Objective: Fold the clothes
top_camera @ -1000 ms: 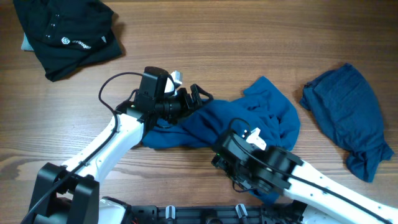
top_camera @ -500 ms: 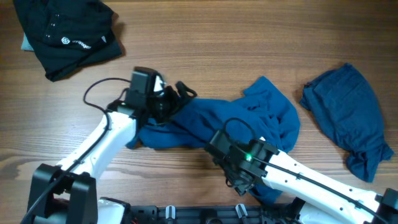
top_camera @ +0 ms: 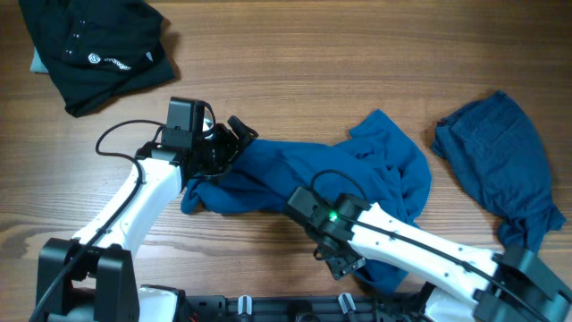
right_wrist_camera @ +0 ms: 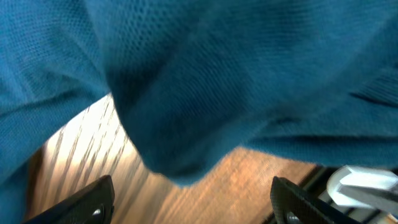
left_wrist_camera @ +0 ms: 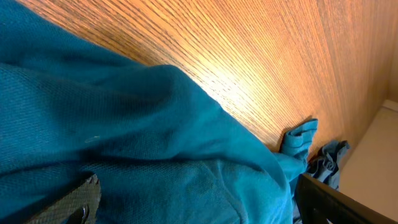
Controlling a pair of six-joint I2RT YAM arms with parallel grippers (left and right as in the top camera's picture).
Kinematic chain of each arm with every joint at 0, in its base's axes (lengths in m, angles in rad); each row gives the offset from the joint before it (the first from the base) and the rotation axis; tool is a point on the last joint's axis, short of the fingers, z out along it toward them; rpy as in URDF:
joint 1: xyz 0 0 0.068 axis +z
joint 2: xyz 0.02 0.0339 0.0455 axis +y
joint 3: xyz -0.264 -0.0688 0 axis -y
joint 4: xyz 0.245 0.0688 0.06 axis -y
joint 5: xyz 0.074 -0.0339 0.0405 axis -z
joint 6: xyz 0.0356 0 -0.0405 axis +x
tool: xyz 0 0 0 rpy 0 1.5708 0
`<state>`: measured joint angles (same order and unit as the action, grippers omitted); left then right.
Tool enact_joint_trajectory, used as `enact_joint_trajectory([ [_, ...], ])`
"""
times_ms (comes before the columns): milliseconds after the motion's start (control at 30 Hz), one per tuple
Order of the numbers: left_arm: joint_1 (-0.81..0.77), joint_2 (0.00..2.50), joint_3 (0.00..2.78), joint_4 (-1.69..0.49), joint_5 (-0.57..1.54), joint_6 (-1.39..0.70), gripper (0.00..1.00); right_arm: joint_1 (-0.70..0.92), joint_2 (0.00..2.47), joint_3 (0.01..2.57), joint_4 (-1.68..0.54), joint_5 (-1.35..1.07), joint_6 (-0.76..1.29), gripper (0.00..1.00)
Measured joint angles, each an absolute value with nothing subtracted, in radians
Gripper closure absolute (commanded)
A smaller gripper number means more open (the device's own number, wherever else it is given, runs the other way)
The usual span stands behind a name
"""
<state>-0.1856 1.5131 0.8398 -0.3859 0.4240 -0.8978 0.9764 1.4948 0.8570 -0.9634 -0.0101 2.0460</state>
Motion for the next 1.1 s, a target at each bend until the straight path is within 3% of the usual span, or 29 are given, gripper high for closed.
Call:
enact_joint_trajectory([
  [367,-0.186,1.513,0.840,-0.405,0.415,-0.897,0.00,0.970,1.551,0.857,-0.935,0.091,2.049,0.20],
  [733,-0.186,1.513,0.840,-0.410,0.415,-0.897,0.00,0.965,1.568,0.857,-0.932,0.133,2.064,0.60],
  [800,-0.186,1.513,0.840,-0.412,0.415,-0.897,0.00,0.965,1.586,0.857,-0.926,0.132,2.065,0.77],
  [933,-0.186,1.513,0.840,-0.412,0.415,-0.897,0.00,0.965,1.602,0.857,-0.926,0.134,2.065,0.96],
  [1100,-0.186,1.513,0.840,-0.425,0.415,-0.897,0.00,0.965,1.602,0.857,-0.938,0.138,2.065,0.95],
])
